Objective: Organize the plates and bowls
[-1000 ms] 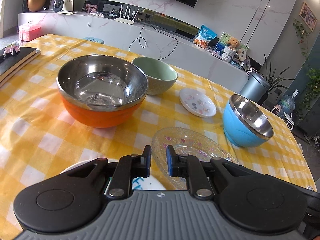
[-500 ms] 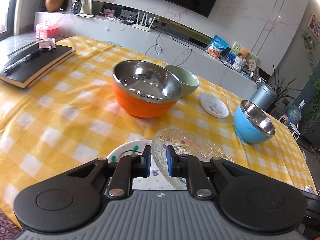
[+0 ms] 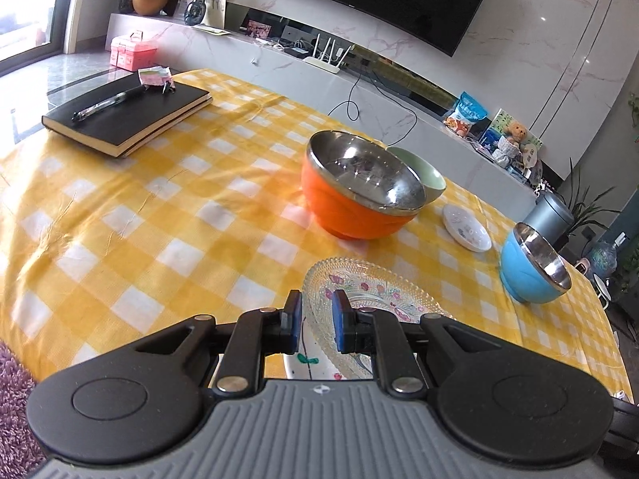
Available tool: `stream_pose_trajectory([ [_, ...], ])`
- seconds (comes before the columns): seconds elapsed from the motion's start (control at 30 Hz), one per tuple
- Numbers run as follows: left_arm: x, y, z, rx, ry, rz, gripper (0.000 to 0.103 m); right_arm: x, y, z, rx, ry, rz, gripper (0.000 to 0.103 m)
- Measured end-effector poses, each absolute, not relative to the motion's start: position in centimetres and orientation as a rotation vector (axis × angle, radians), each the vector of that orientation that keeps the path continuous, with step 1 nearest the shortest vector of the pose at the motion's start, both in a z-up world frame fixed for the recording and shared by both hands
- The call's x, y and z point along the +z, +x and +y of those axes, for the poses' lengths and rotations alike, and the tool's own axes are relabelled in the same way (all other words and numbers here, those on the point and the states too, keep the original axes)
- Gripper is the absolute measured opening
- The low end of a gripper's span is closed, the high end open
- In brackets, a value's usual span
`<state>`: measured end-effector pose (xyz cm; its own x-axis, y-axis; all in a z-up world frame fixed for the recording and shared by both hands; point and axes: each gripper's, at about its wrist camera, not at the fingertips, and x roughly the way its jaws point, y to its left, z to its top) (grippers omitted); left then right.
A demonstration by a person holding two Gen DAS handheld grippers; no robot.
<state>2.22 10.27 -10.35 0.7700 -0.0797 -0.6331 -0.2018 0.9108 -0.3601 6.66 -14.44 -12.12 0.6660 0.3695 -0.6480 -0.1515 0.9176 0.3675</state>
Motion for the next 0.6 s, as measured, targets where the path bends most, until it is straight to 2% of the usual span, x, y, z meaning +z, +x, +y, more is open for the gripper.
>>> stream_pose_trajectory([
  [0.6, -11.9, 1.8, 9.5, 0.060, -0.388, 0.749, 0.017, -13.5, 6.7, -14.2, 0.272, 0.245, 0.816, 0.009],
])
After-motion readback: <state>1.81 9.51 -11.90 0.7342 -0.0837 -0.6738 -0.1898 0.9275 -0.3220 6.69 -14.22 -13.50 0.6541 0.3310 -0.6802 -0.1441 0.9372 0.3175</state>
